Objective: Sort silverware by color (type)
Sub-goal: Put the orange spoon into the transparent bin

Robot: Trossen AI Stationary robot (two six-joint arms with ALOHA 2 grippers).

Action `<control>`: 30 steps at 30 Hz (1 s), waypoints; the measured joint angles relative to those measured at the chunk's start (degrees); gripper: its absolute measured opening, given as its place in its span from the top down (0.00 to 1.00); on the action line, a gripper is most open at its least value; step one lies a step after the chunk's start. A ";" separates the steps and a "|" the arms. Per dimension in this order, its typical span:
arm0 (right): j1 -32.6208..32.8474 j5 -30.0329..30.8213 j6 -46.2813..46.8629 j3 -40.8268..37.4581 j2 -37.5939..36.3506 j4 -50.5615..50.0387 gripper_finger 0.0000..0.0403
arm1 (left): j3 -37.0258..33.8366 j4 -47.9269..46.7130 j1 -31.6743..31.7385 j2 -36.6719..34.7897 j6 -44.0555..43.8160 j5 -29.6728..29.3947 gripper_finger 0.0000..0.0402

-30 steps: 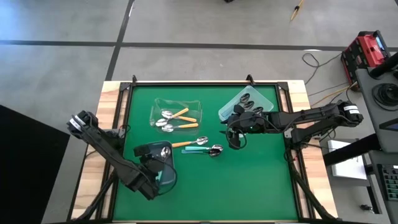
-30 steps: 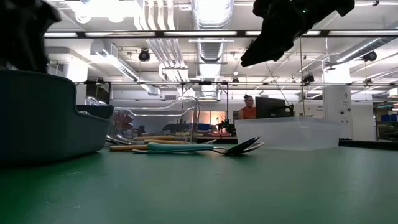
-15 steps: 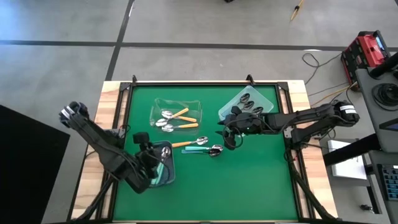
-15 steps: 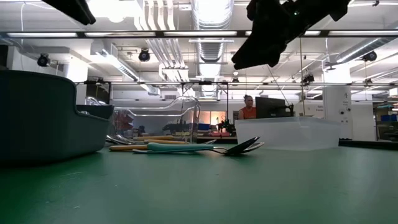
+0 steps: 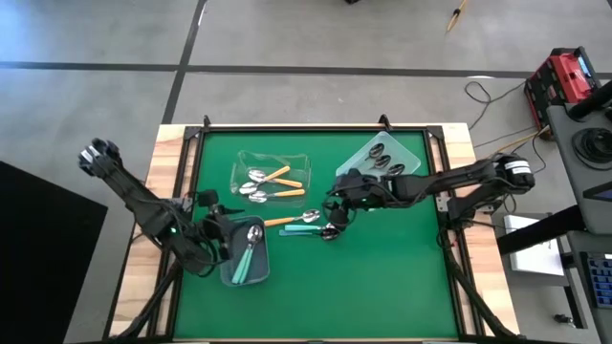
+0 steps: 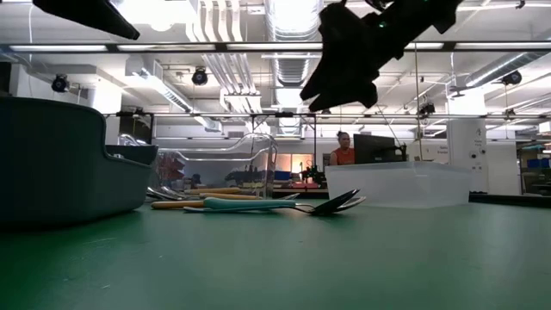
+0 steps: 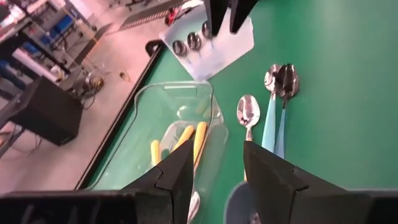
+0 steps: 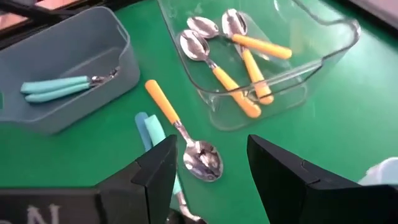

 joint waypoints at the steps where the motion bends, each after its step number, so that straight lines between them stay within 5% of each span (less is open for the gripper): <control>1: 0.00 -0.04 1.22 1.01 0.84 -0.97 0.54 | -0.98 1.08 0.03 -1.05 1.55 -0.04 0.69; 11: 0.22 -0.07 10.40 14.25 11.37 -18.19 0.54 | -4.55 9.00 1.59 -9.57 14.50 -10.06 0.69; 23: 1.56 -0.18 13.04 31.51 24.24 -41.14 0.54 | -4.27 9.79 1.74 -11.76 18.59 -25.24 0.69; 30: 2.10 -1.76 17.55 33.45 26.12 -42.71 0.54 | -4.25 9.79 1.74 -11.76 26.43 -31.92 0.69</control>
